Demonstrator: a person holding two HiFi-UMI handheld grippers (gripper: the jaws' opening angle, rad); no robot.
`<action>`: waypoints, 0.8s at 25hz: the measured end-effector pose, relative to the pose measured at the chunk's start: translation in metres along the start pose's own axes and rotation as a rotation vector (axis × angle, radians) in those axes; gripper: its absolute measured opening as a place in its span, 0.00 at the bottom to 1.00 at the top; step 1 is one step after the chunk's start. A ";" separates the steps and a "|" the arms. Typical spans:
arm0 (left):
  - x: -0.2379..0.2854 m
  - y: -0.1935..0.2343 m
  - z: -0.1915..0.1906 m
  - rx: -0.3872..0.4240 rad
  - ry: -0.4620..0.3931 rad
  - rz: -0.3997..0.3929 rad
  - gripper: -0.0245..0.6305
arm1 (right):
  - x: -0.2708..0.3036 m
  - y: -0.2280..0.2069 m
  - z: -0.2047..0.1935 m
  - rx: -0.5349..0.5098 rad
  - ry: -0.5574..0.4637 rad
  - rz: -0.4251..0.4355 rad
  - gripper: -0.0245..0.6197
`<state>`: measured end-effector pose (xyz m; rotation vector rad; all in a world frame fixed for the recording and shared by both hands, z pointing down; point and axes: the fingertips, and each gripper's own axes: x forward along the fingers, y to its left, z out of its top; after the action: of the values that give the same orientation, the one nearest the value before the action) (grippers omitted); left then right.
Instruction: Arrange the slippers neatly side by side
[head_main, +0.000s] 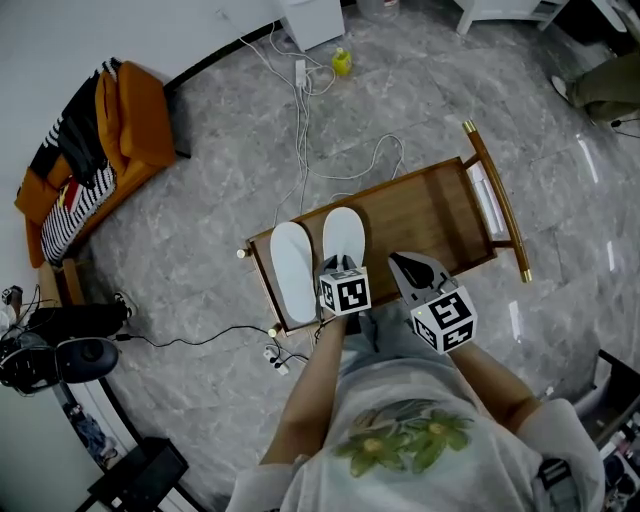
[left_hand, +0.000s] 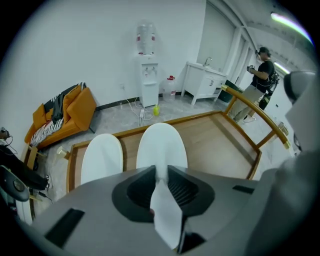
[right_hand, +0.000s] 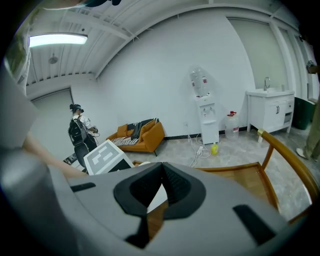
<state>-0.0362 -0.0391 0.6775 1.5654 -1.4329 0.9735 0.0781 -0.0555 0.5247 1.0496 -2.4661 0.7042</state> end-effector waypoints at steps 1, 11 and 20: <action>0.000 0.004 -0.002 -0.004 0.004 0.009 0.17 | 0.001 0.001 0.000 -0.003 0.002 0.004 0.05; 0.003 0.034 -0.010 -0.180 0.028 0.036 0.17 | 0.007 0.011 0.000 -0.020 0.012 0.022 0.05; 0.006 0.037 -0.016 -0.226 0.034 0.002 0.22 | 0.008 0.017 -0.001 -0.029 0.021 0.024 0.05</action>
<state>-0.0736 -0.0285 0.6913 1.3761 -1.4667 0.8047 0.0602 -0.0497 0.5244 0.9987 -2.4669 0.6806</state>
